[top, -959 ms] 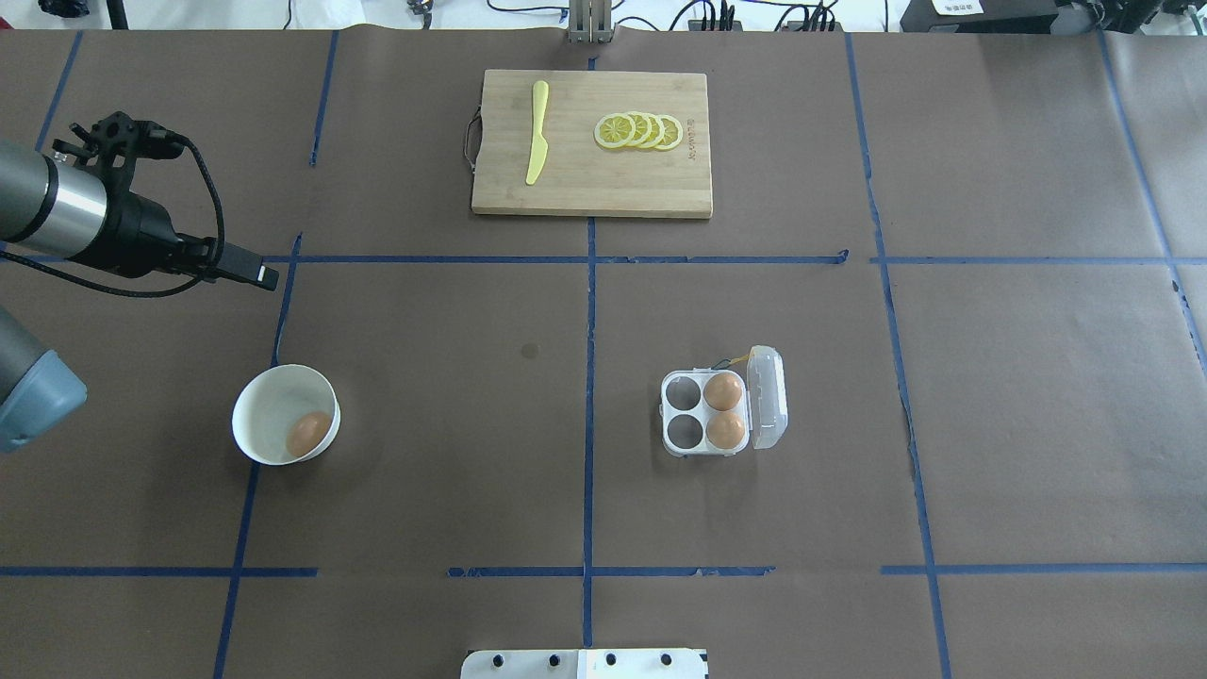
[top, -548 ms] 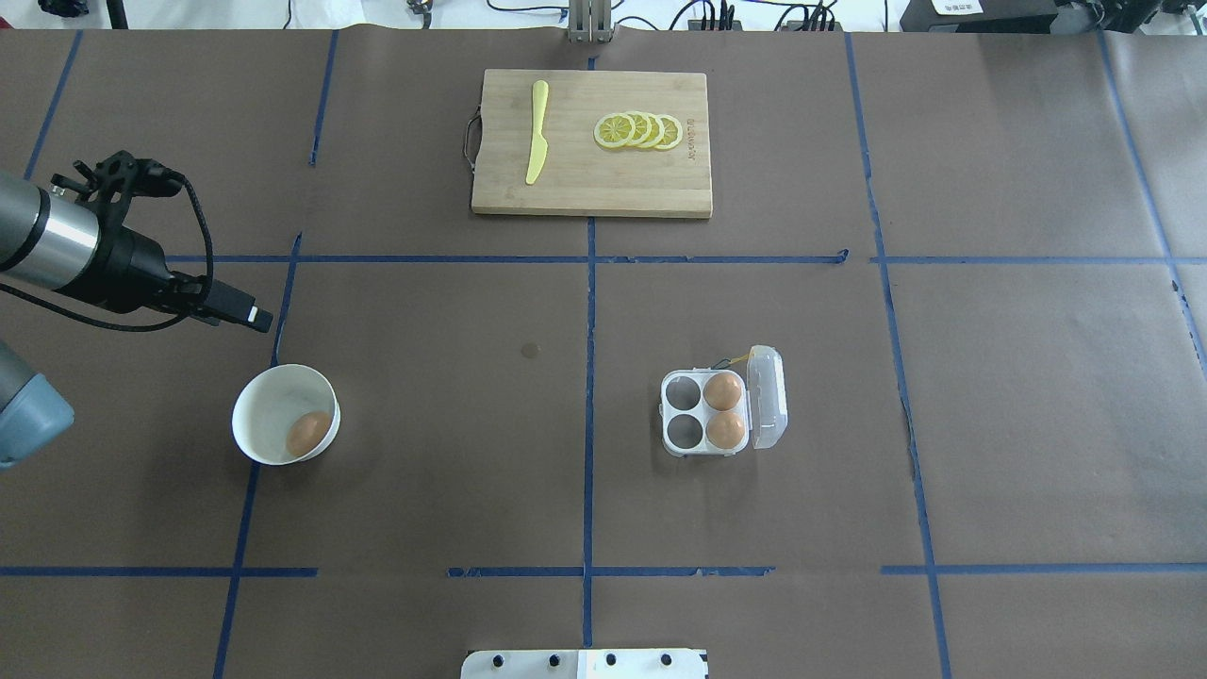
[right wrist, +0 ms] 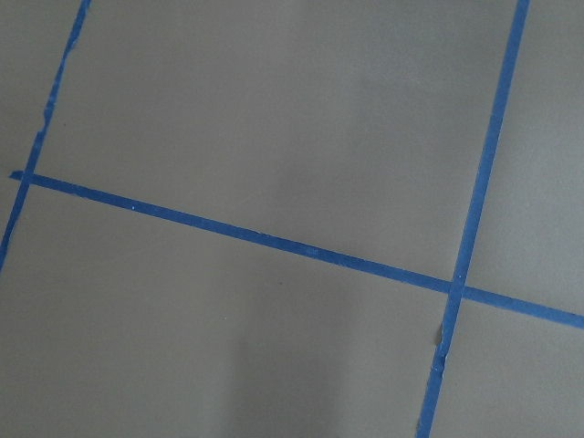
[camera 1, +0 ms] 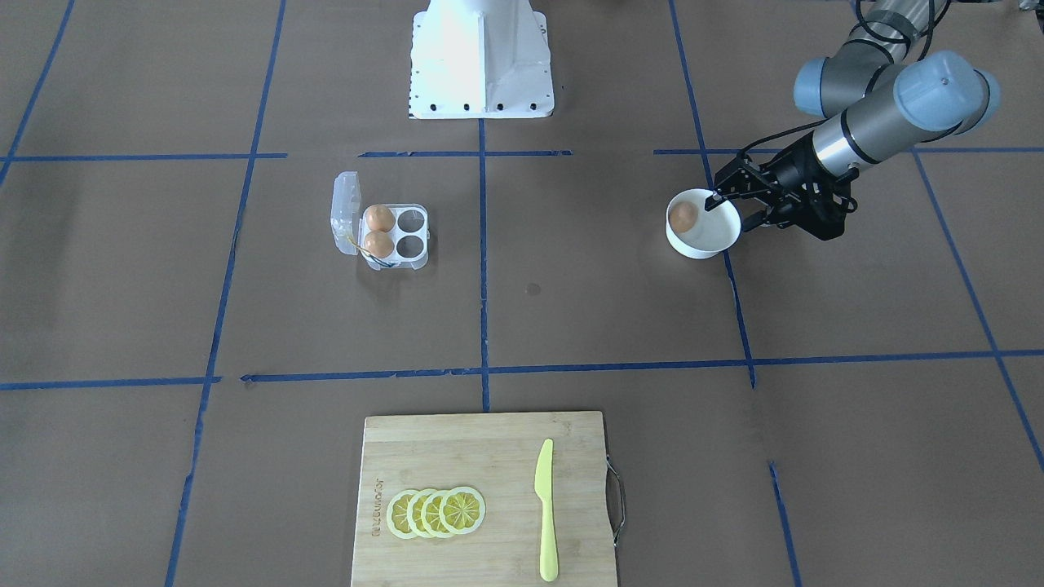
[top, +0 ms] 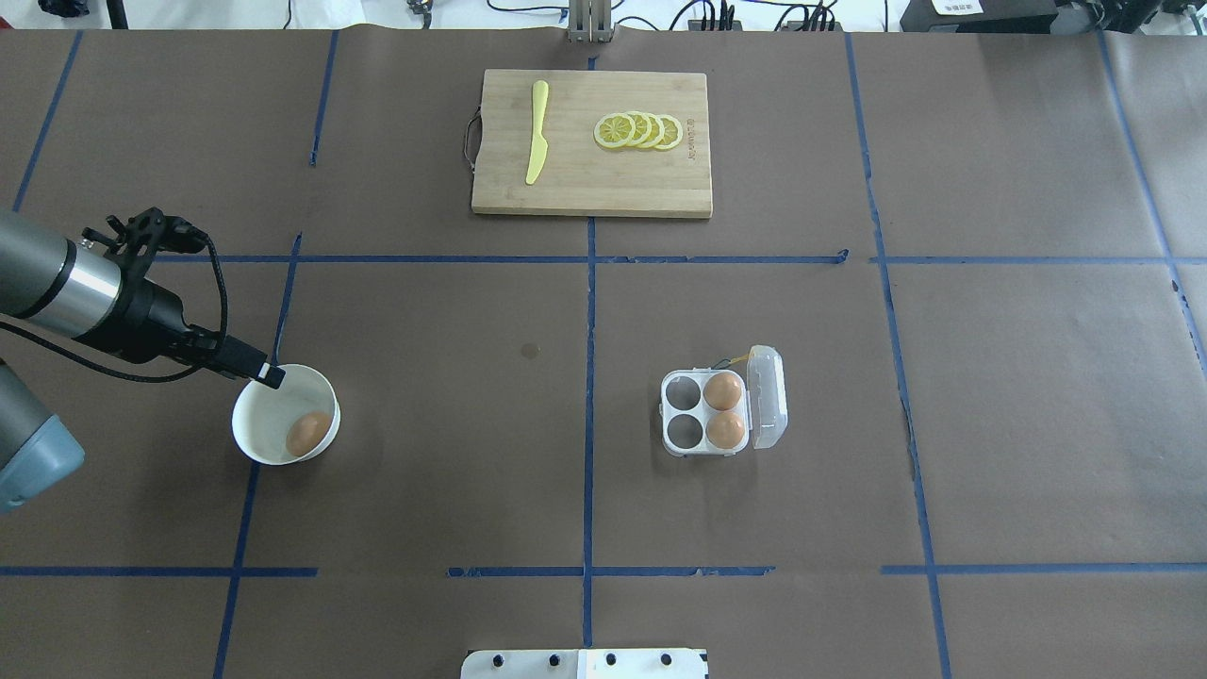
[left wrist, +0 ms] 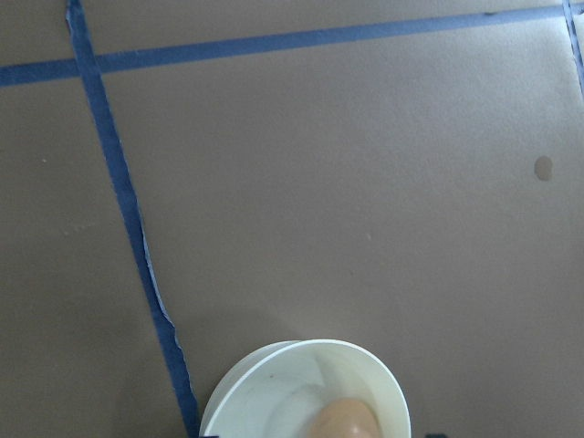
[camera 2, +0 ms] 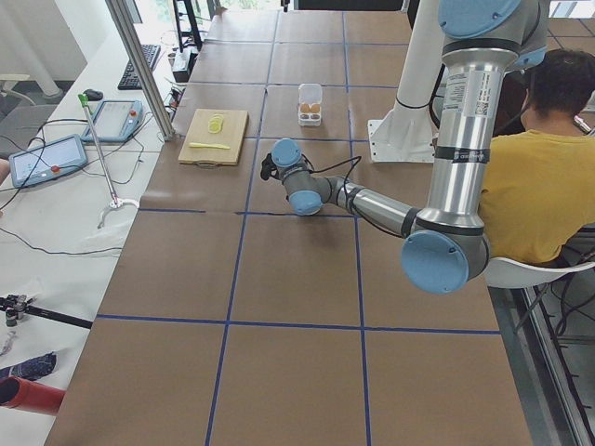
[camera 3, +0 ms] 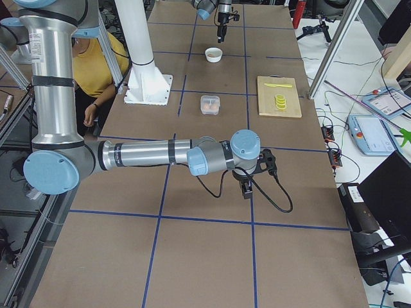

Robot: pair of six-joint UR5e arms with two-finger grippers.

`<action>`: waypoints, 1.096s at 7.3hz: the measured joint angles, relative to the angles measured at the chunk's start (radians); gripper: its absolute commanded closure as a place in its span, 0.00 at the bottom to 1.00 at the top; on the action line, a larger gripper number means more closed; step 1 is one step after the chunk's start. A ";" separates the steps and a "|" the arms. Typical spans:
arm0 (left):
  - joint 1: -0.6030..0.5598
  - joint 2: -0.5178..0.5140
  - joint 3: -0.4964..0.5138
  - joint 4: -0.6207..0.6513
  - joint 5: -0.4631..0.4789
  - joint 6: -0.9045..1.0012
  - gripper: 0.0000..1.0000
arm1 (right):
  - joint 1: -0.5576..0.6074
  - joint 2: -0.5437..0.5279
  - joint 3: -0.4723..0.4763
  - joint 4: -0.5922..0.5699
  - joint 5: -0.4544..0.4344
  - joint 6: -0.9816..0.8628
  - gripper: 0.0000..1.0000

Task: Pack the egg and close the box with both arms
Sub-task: 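Lower the left gripper into the bowl and close on the brown egg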

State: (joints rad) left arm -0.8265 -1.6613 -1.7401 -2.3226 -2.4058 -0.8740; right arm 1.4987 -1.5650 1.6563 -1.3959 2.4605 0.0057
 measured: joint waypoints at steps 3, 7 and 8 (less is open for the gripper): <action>0.037 -0.004 0.019 -0.001 0.006 0.002 0.28 | 0.000 -0.006 0.000 0.000 0.001 0.000 0.00; 0.076 -0.030 0.062 -0.001 0.010 0.003 0.31 | 0.000 -0.009 -0.002 0.000 0.000 0.000 0.00; 0.083 -0.035 0.069 -0.001 0.020 0.004 0.31 | 0.000 -0.010 -0.003 0.000 0.000 0.000 0.00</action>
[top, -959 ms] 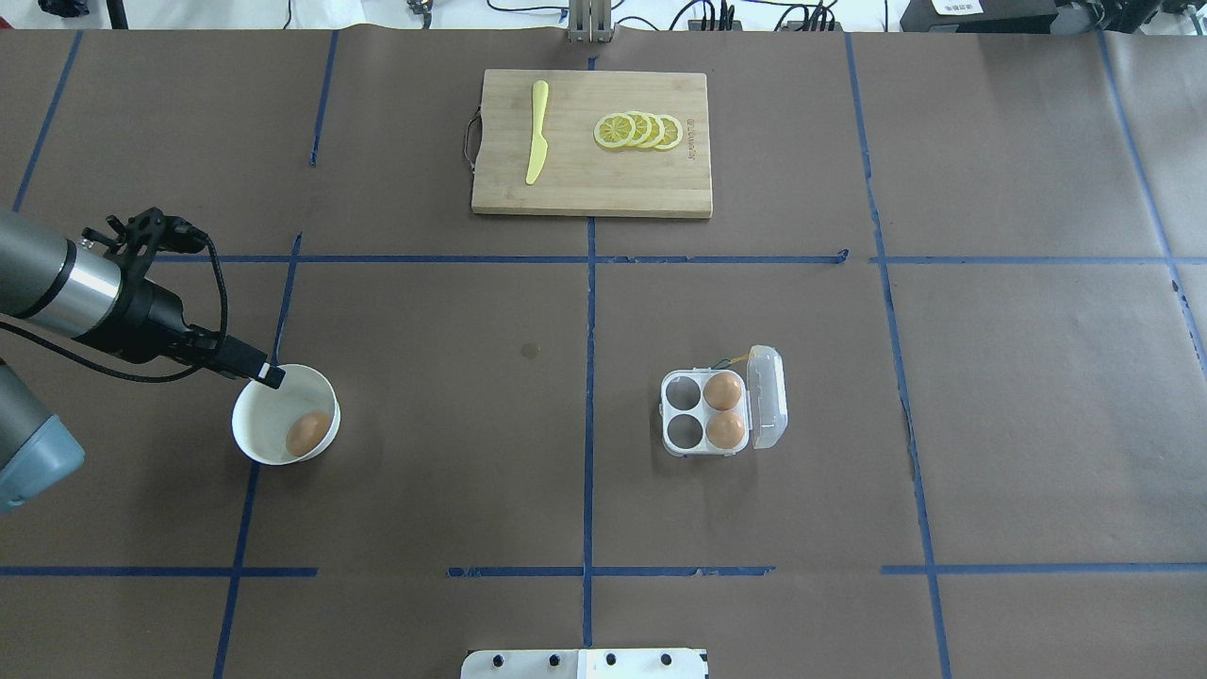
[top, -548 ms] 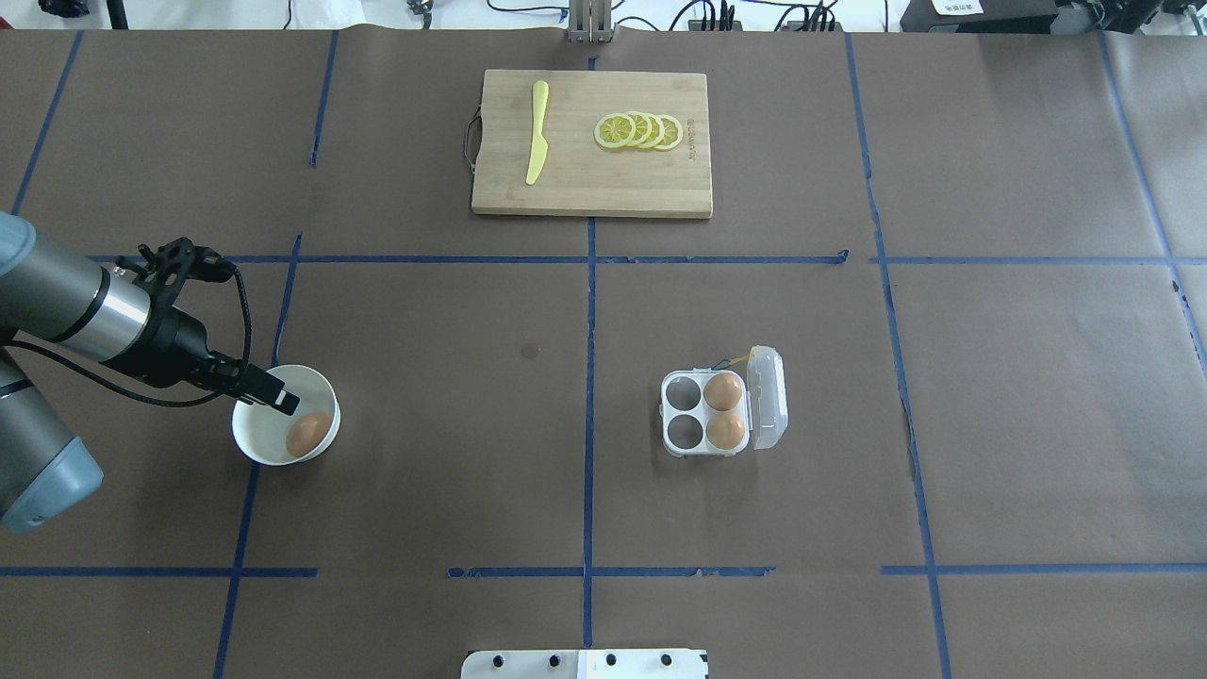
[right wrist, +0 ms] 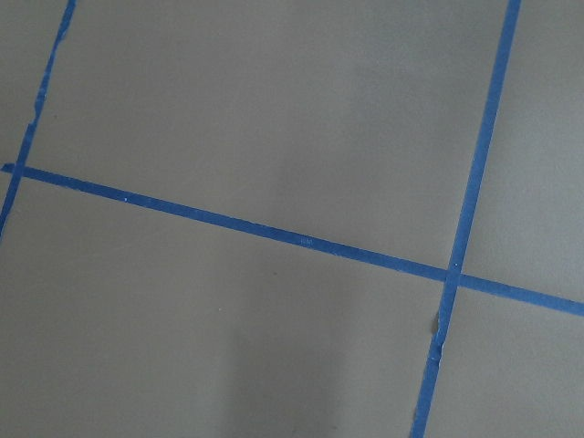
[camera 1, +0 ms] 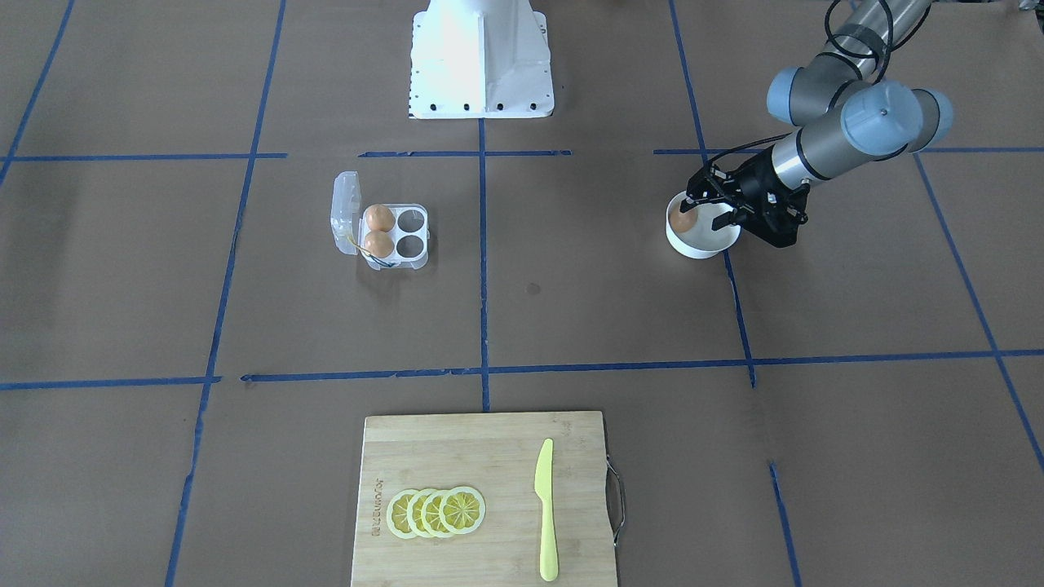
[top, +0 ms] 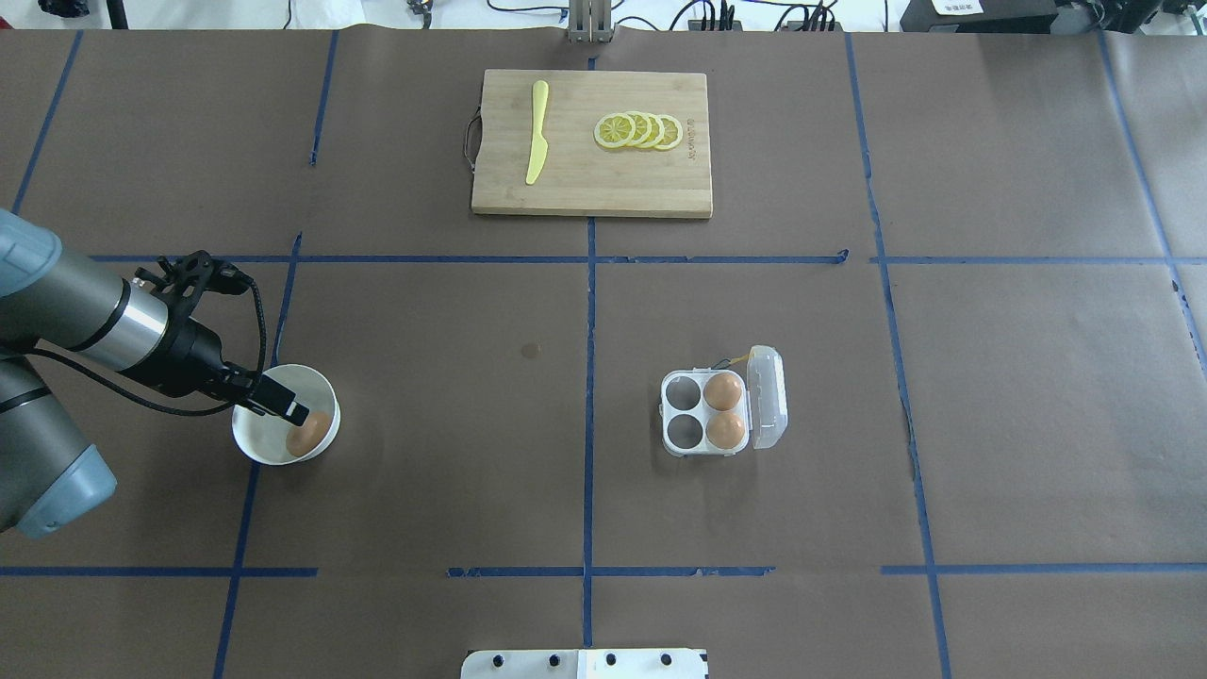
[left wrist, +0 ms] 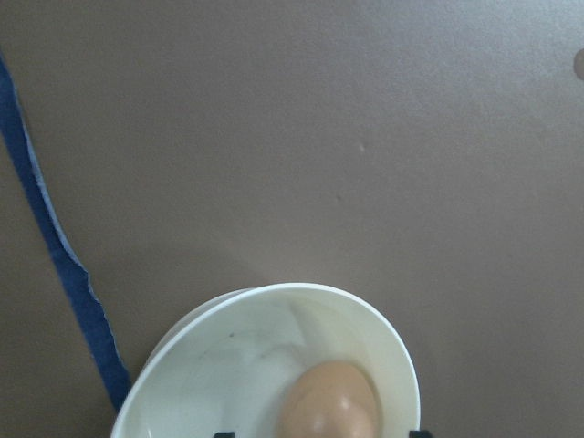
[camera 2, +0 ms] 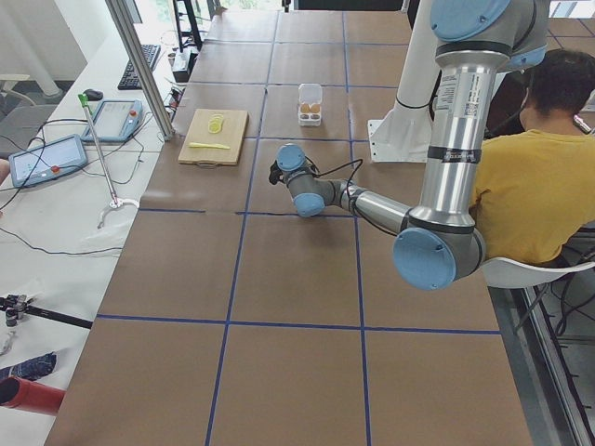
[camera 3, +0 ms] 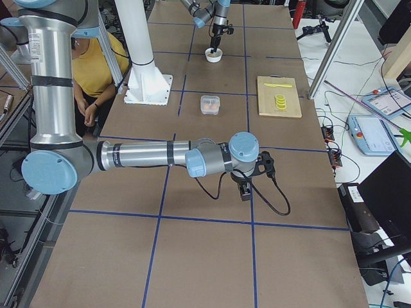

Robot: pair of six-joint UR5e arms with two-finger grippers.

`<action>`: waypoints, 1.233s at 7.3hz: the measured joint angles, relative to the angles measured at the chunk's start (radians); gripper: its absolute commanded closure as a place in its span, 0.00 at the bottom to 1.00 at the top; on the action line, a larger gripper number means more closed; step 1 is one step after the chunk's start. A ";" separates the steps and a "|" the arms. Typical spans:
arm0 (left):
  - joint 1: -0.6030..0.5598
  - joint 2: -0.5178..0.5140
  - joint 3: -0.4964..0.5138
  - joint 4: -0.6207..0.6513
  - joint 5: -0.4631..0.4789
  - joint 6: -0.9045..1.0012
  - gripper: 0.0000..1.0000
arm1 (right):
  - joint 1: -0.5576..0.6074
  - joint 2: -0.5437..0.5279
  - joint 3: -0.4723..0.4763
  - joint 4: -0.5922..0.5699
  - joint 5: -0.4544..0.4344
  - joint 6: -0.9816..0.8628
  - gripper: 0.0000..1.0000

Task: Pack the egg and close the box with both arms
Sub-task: 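Lower the left gripper into the bowl and close on the brown egg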

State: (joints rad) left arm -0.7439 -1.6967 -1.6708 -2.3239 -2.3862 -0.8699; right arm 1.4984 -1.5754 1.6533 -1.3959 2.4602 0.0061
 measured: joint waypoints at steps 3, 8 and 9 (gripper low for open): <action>0.023 -0.015 0.018 0.000 0.029 0.002 0.37 | 0.000 -0.002 -0.001 0.000 -0.001 0.000 0.00; 0.031 -0.019 0.035 0.000 0.031 0.005 0.39 | 0.000 -0.008 0.003 0.000 0.001 0.000 0.00; 0.035 -0.020 0.037 0.000 0.032 0.004 0.42 | 0.000 -0.009 0.003 0.000 0.000 0.000 0.00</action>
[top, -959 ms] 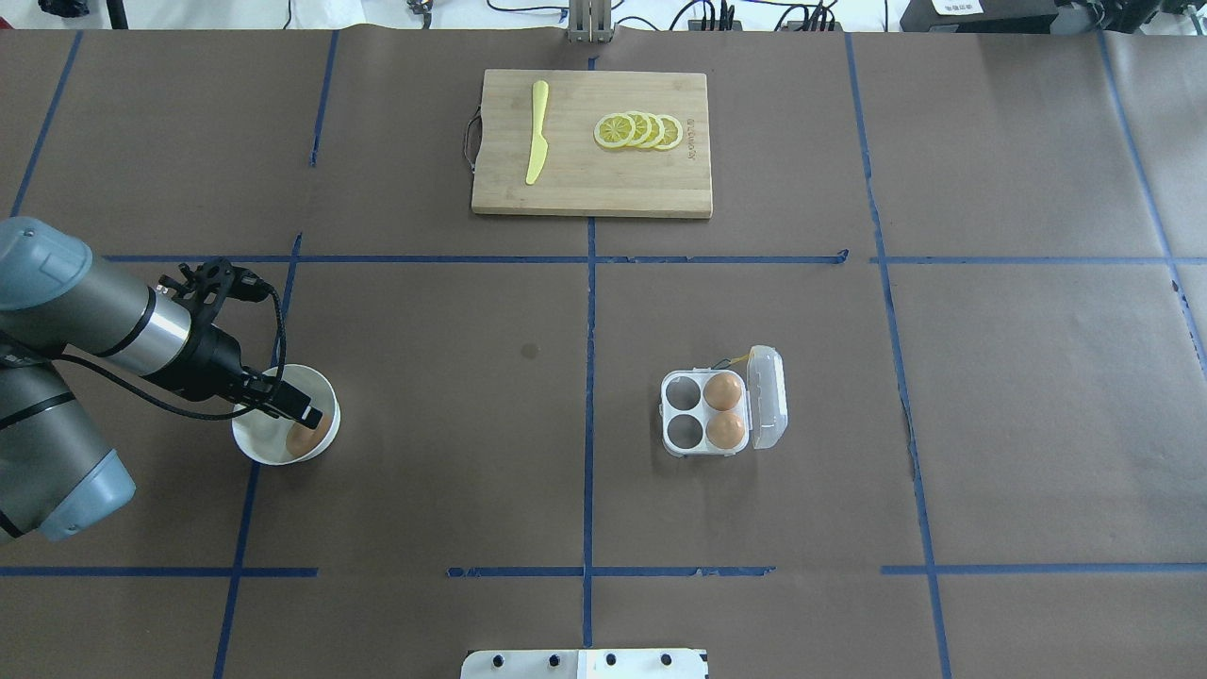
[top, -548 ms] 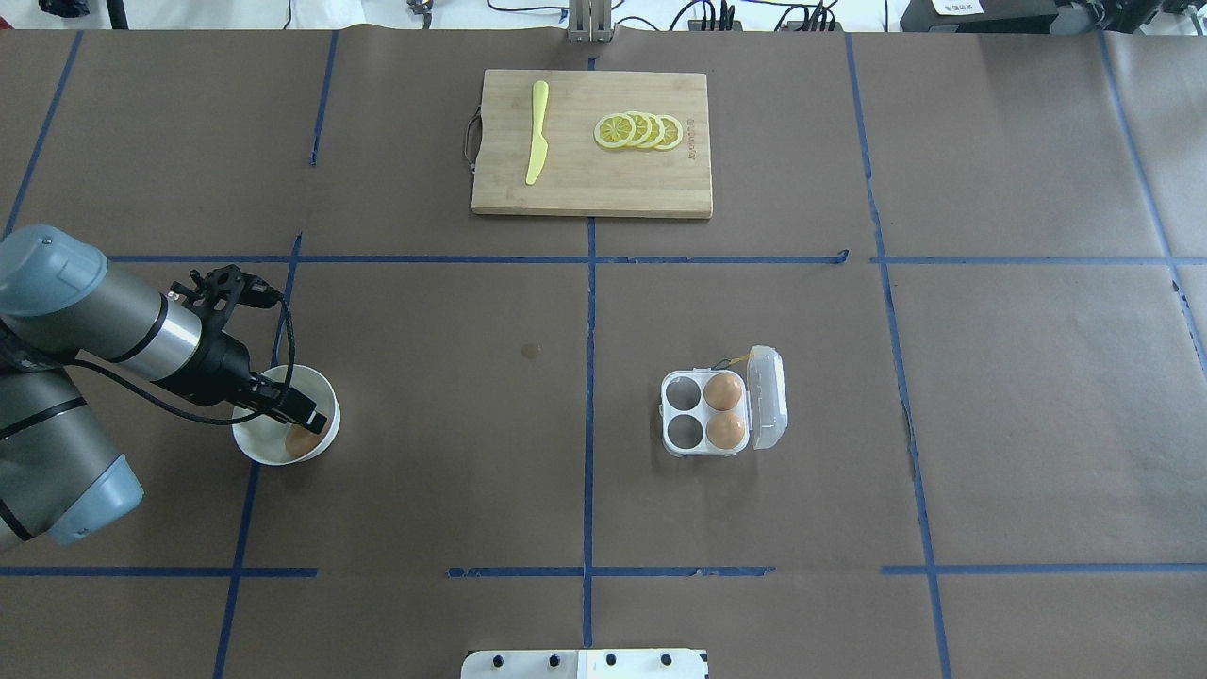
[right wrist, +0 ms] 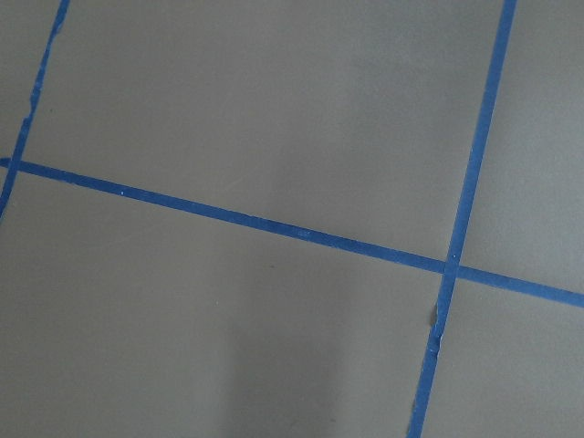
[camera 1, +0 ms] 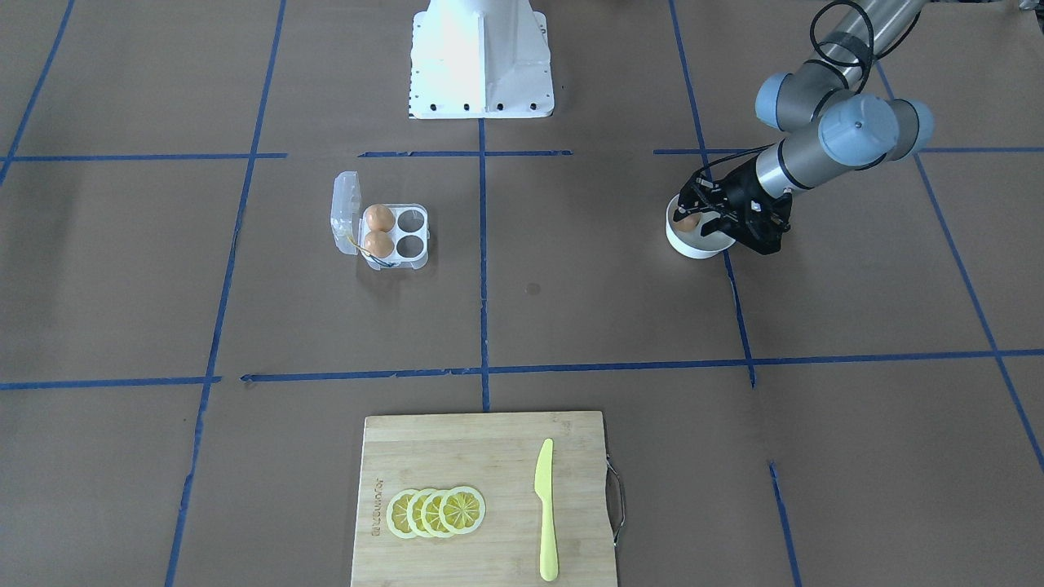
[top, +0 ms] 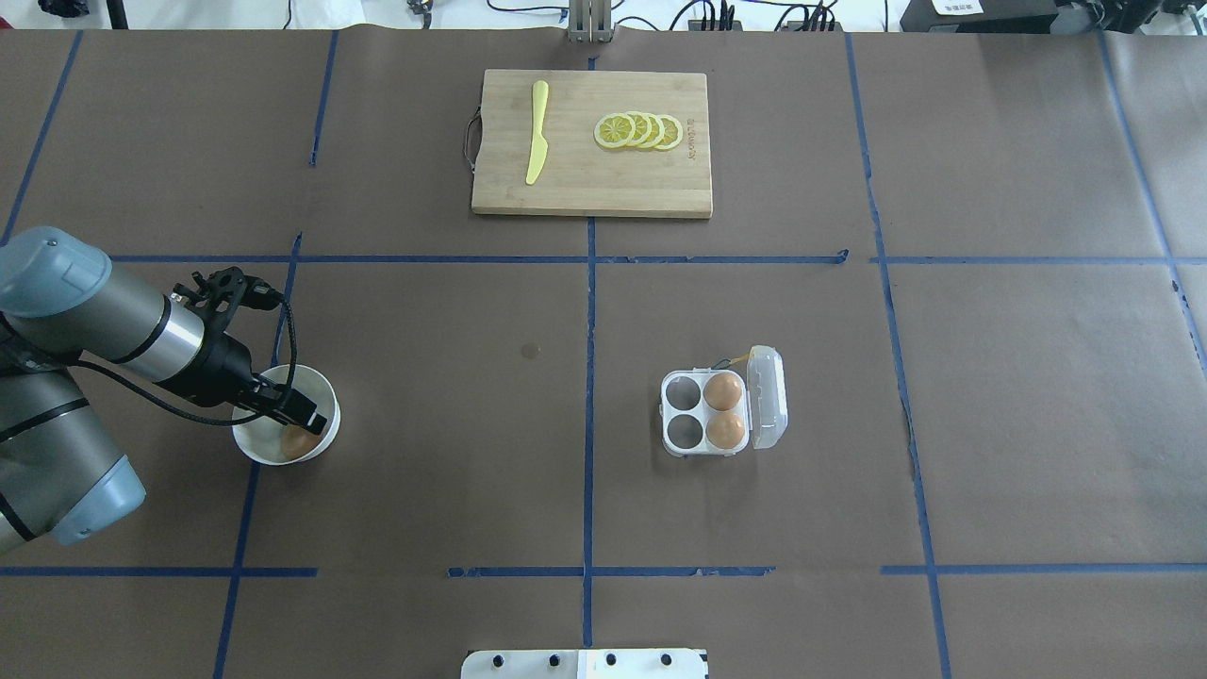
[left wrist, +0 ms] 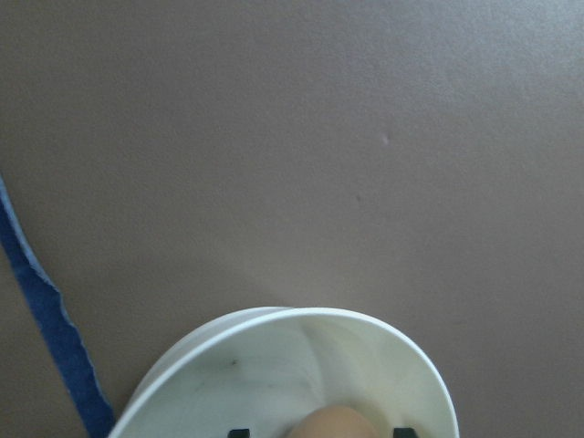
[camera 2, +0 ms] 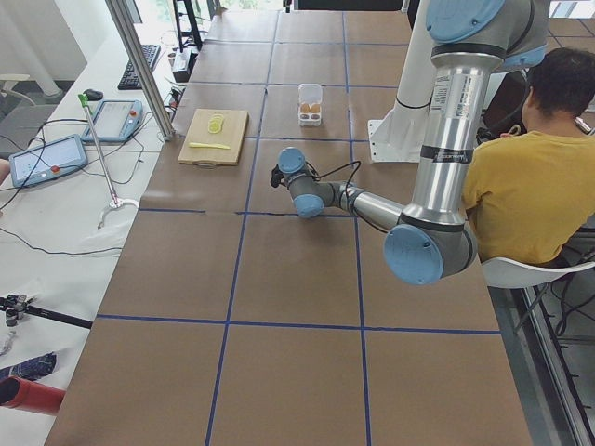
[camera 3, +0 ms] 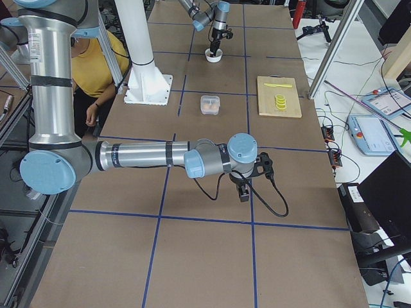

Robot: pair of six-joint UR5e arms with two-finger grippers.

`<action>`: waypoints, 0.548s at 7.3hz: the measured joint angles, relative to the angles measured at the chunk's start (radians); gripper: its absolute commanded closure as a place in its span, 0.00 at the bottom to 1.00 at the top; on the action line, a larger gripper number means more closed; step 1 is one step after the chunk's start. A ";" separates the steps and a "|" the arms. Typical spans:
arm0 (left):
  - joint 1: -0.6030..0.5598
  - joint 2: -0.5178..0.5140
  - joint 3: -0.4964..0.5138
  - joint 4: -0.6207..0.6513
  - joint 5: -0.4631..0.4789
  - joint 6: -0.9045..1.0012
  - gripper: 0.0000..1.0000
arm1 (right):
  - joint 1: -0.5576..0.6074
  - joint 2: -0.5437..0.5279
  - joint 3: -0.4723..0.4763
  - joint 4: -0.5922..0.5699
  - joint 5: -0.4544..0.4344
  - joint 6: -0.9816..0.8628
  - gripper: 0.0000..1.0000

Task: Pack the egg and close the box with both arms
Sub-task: 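Lower the left gripper into the bowl and close on the brown egg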

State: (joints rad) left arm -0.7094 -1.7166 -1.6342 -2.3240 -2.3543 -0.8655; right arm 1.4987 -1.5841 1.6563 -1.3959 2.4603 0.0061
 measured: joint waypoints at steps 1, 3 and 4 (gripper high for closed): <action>0.006 -0.001 0.001 0.000 0.004 -0.001 0.57 | 0.000 0.000 -0.001 0.000 -0.001 0.000 0.00; 0.012 -0.001 -0.001 0.000 0.017 -0.001 1.00 | 0.000 0.000 -0.005 0.000 -0.003 0.000 0.00; 0.011 0.001 -0.007 0.001 0.018 0.000 1.00 | 0.000 0.000 -0.005 0.000 -0.003 0.000 0.00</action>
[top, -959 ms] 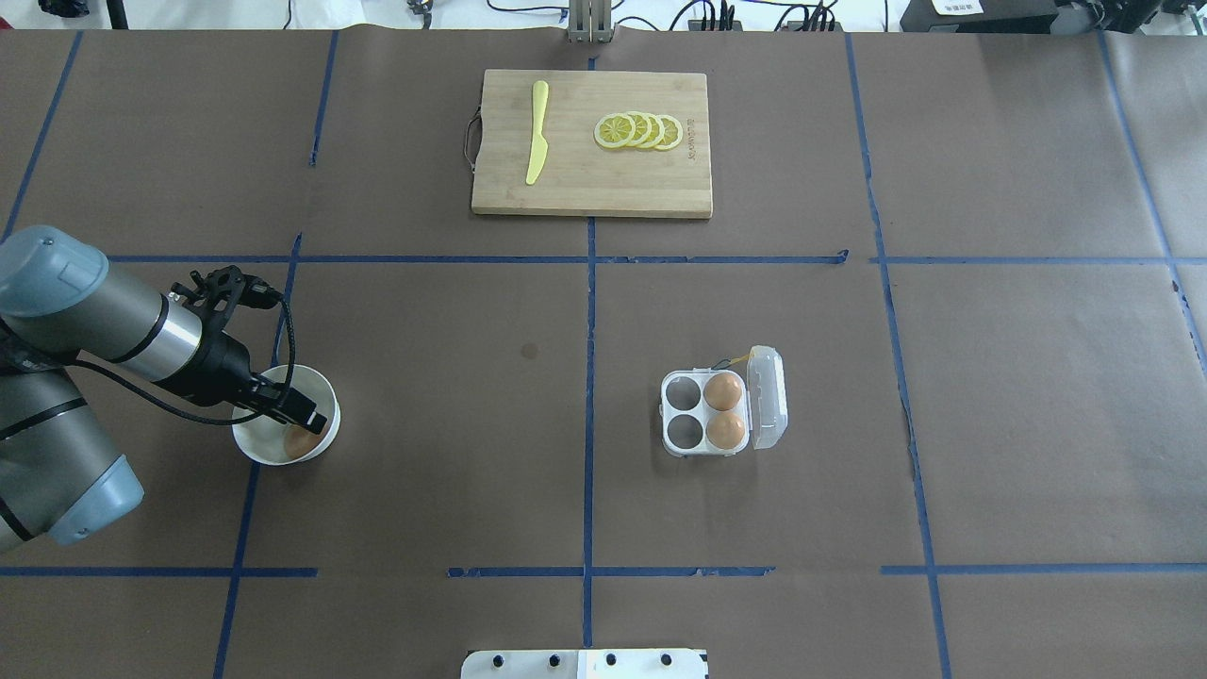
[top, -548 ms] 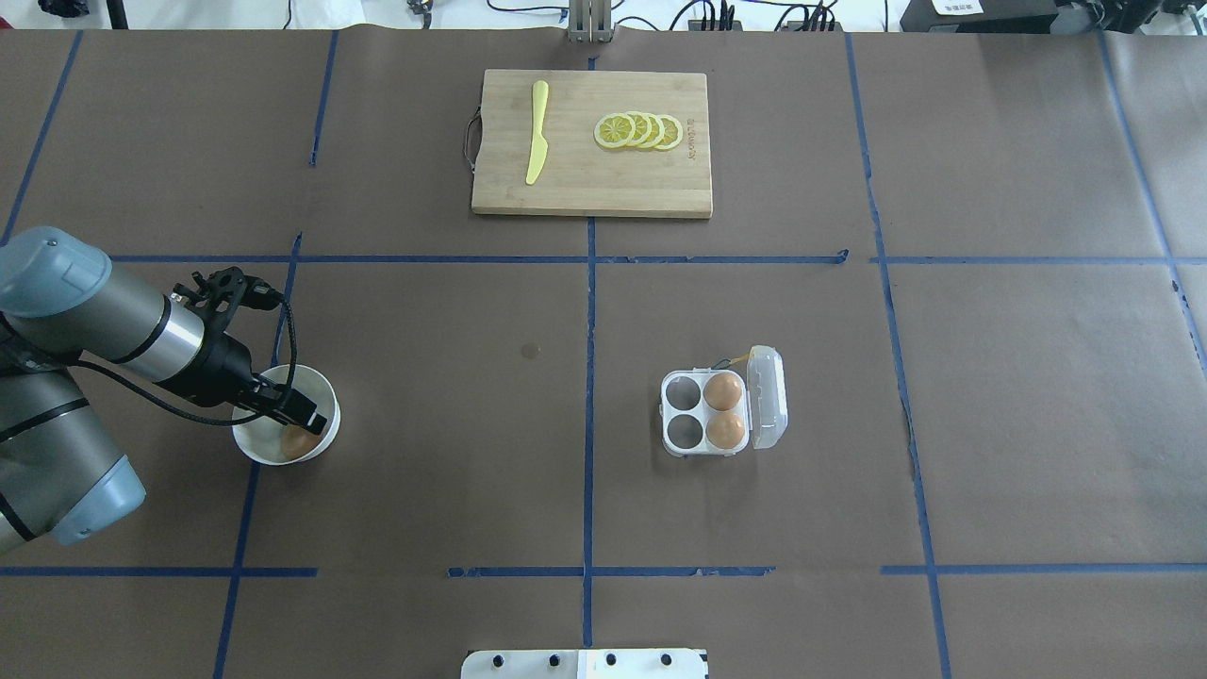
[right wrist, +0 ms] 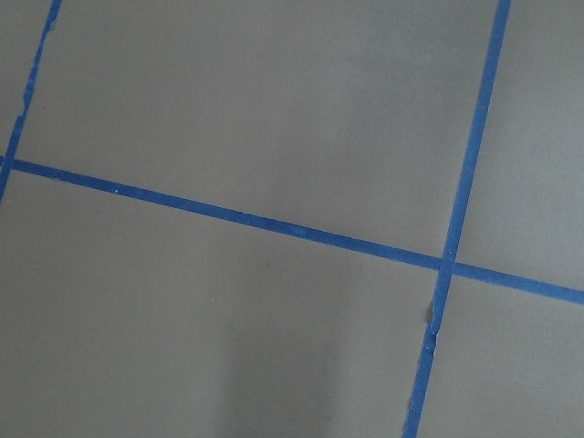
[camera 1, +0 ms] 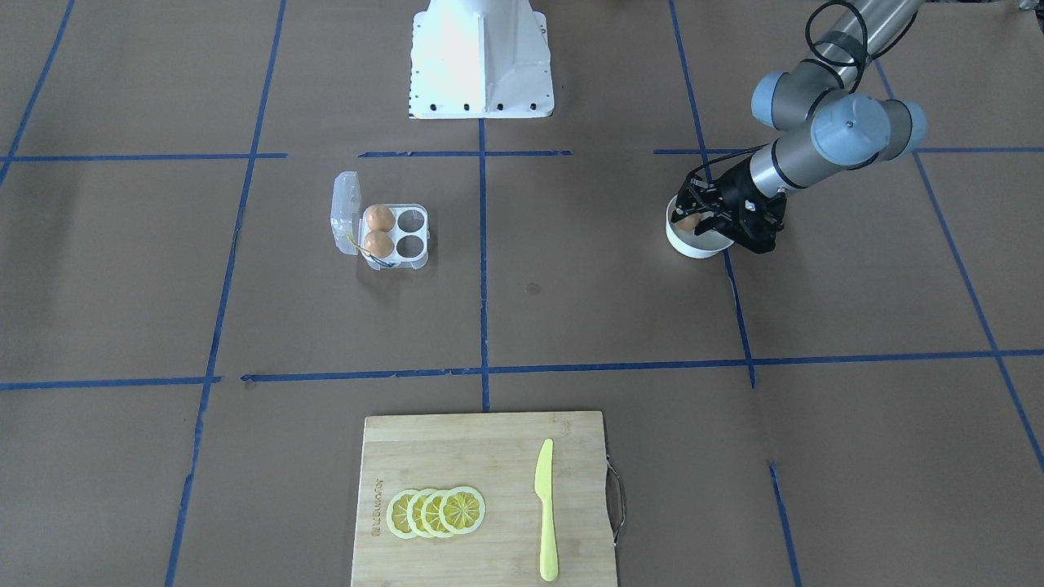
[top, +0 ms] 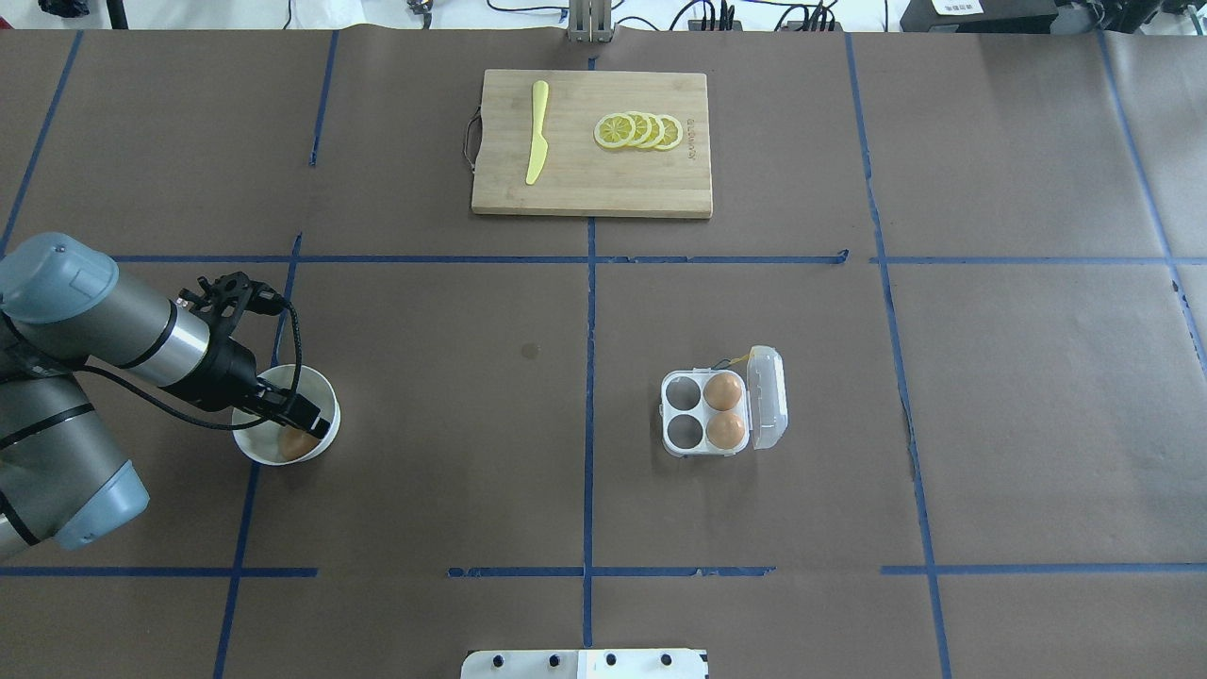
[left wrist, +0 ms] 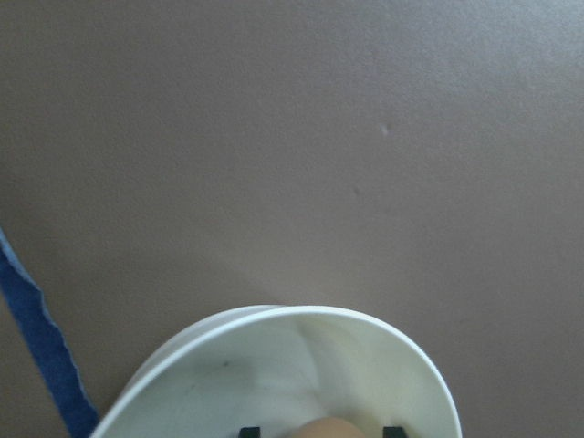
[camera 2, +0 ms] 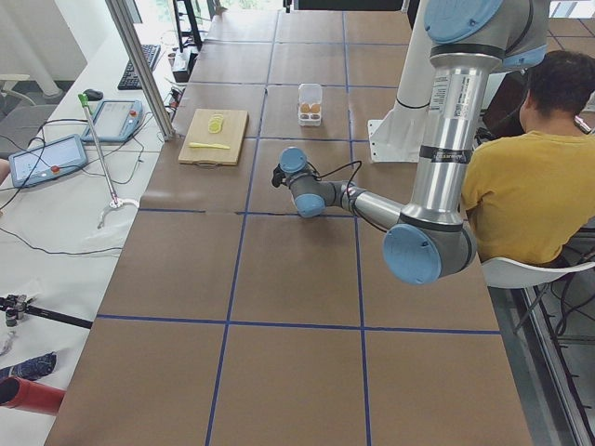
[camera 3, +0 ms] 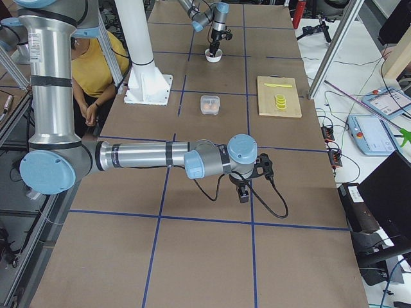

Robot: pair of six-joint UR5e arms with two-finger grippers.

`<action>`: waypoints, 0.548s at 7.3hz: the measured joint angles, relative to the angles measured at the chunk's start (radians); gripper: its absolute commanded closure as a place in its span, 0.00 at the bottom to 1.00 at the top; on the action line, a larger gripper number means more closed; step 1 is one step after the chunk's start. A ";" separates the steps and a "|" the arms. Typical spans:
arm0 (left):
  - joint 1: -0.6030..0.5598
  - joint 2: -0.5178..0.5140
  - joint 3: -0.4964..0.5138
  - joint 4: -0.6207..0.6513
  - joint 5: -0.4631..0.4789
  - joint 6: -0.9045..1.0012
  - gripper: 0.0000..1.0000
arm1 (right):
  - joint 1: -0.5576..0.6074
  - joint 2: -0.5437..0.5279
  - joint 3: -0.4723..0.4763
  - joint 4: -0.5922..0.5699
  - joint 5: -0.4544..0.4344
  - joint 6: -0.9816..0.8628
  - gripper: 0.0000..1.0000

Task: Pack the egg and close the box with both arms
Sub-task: 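Lift the brown egg out of the bowl with the left gripper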

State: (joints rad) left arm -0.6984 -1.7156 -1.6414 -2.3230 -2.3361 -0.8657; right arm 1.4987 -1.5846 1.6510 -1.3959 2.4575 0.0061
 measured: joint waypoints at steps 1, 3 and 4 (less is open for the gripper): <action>-0.005 0.005 -0.020 0.001 -0.001 0.000 1.00 | 0.000 0.000 0.000 0.000 0.000 0.000 0.00; -0.048 0.040 -0.105 0.006 -0.005 -0.001 1.00 | 0.000 0.000 0.000 0.000 0.000 0.000 0.00; -0.081 0.056 -0.138 0.007 -0.006 -0.005 1.00 | 0.000 0.000 0.001 0.000 0.000 0.000 0.00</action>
State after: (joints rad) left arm -0.7791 -1.6597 -1.7792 -2.3157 -2.3425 -0.8705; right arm 1.4985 -1.5846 1.6516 -1.3959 2.4574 0.0061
